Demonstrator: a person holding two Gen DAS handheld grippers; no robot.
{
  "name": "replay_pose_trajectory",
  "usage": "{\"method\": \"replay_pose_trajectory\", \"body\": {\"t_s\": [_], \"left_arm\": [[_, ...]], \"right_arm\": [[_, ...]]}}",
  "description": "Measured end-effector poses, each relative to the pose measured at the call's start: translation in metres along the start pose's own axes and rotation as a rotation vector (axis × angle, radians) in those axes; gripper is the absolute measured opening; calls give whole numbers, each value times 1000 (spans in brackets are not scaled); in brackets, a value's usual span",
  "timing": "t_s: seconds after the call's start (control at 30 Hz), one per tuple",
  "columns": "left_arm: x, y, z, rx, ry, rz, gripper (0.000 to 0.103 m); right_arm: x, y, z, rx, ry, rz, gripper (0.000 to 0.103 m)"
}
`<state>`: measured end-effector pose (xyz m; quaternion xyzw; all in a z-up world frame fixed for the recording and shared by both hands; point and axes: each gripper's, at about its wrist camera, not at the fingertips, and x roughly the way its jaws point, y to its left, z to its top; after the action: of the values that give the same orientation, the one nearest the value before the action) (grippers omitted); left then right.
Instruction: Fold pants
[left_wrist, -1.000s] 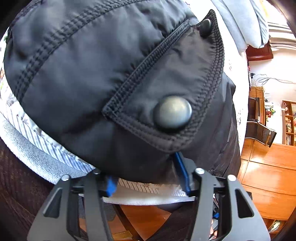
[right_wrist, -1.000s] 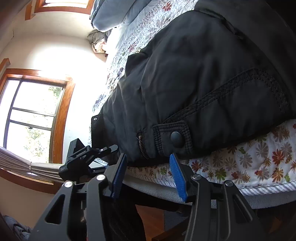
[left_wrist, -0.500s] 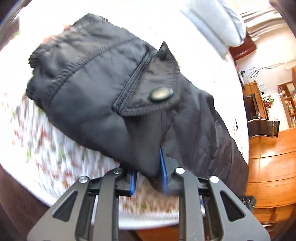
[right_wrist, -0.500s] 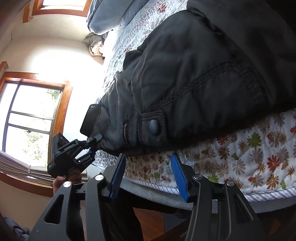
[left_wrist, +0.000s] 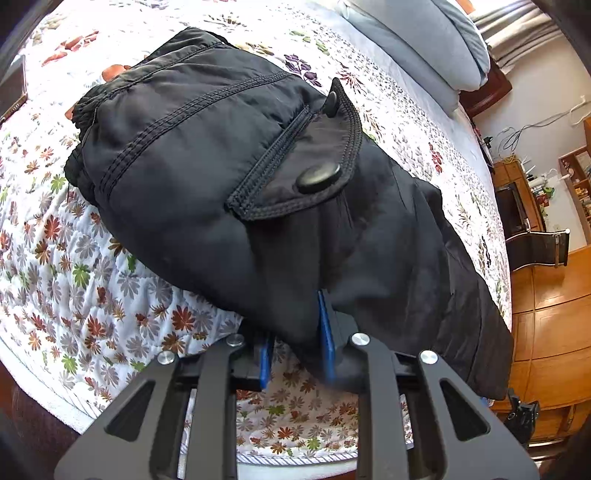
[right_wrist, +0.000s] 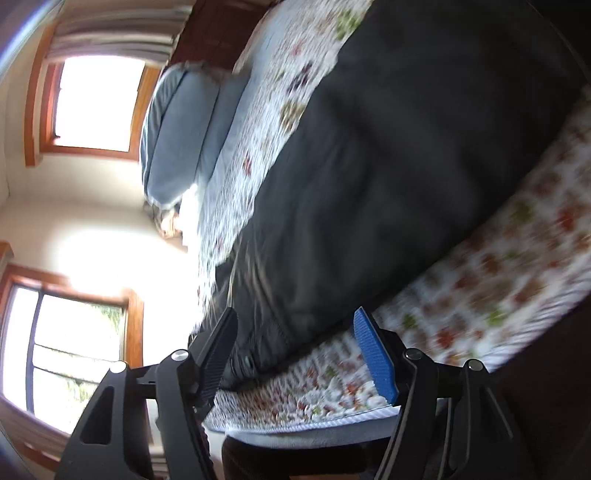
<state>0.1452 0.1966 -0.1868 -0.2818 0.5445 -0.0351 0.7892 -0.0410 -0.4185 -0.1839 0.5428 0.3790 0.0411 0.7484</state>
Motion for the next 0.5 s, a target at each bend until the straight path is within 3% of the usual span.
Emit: {"method": "replay_pose_trajectory", "body": {"t_s": [0.1, 0.2, 0.5], "left_arm": [[5, -1, 4, -9, 9, 2, 21], [12, -10, 8, -6, 11, 18, 21], [19, -18, 11, -17, 16, 40, 22]], "right_arm": [[-47, -33, 32, 42, -140, -109, 69], [-67, -62, 57, 75, -192, -172, 69], [-57, -97, 93, 70, -276, -151, 66]]}}
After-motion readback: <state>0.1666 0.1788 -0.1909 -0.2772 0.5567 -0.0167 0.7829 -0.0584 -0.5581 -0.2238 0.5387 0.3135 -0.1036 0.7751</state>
